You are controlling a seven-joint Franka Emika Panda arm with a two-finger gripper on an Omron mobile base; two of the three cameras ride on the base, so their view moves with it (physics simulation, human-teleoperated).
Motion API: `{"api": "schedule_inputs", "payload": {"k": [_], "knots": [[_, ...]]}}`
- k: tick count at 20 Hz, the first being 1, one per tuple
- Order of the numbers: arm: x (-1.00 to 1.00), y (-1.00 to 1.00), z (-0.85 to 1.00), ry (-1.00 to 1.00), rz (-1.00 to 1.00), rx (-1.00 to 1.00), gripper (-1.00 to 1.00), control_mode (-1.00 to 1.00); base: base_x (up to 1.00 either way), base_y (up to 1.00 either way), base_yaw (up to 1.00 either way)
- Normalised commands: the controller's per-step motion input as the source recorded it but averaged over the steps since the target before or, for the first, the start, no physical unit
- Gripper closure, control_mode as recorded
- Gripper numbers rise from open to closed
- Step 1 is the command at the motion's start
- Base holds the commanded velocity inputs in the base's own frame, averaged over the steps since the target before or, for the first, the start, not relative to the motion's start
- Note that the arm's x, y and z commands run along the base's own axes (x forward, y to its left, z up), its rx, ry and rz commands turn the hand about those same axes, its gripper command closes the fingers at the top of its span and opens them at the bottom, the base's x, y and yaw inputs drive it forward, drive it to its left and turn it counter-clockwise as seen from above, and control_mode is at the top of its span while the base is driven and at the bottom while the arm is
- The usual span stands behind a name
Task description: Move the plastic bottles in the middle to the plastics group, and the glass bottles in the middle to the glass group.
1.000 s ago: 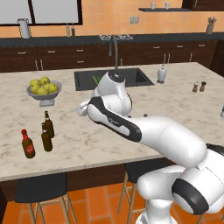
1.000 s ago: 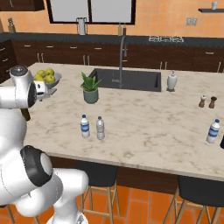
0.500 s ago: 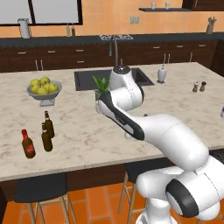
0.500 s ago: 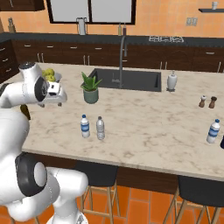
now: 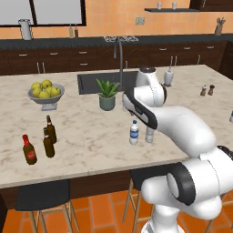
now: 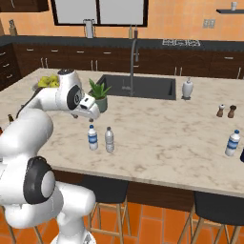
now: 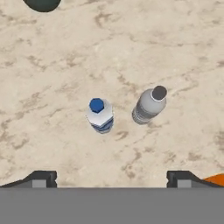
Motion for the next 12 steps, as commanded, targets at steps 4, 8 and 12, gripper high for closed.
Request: {"api": "schedule_inputs", "payload": {"k": [4,8,12], "knots": [[0.15,-0.09,-0.36,0.0,0.01,0.02,-1.0,-1.0,0.0,0.0,0.0],[0.31,0.04,-0.41,0.0,0.07,0.0,-1.0,-1.0,0.0,0.0,0.0],[0.62,0.0,-0.28,0.0,0.15,0.0,-1.0,-1.0,0.0,0.0,0.0]]}}
